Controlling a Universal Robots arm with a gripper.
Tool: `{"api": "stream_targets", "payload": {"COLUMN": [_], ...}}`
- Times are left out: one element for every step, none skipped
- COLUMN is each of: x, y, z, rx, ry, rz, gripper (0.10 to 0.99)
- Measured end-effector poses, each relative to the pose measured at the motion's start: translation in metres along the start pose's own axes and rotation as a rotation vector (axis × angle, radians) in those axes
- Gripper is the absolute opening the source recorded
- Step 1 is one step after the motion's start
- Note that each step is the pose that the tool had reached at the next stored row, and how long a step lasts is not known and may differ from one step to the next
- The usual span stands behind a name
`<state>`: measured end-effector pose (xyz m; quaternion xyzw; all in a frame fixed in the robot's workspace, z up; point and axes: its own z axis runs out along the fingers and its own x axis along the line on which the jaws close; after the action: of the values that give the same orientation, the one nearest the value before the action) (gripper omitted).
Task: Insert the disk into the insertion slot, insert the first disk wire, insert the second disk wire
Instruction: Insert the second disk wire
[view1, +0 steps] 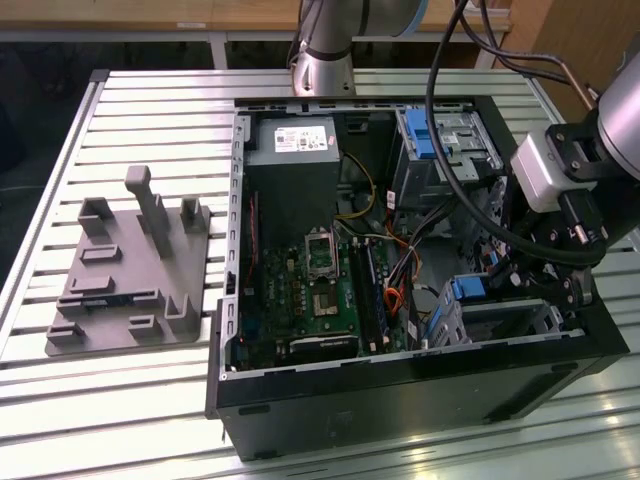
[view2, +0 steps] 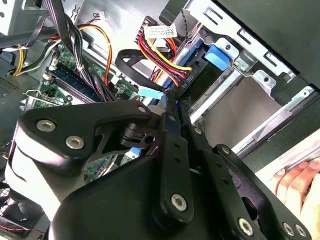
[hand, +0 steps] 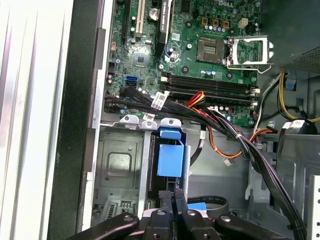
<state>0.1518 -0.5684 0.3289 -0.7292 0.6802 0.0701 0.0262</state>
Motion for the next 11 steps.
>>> {"api": "stream_targets", "payload": {"x": [0.0, 0.0, 0.0, 0.0, 0.0, 0.0, -0.0001, -0.0003, -0.0007, -0.0014, -0.0022], "y": [0.0, 0.0, 0.0, 0.0, 0.0, 0.0, 0.0, 0.0001, 0.0001, 0.0002, 0.0003], "z": [0.0001, 0.0001, 0.0001, 0.0001, 0.0001, 0.0, -0.0004, -0.0012, -0.0023, -0.004, -0.0063], "rx": [0.0, 0.0, 0.0, 0.0, 0.0, 0.0, 0.0, 0.0, 0.0, 0.0, 0.0], "ry": [-0.0001, -0.0002, -0.0001, -0.0002, -0.0001, -0.0001, 0.0, 0.0001, -0.0001, 0.0, 0.0], "rz": [0.0, 0.0, 0.0, 0.0, 0.0, 0.0, 0.0, 0.0, 0.0, 0.0, 0.0], "gripper": [0.153, 0.212, 0.212, 0.275, 0.333, 0.333, 0.396, 0.396, 0.396, 0.396, 0.396]}}
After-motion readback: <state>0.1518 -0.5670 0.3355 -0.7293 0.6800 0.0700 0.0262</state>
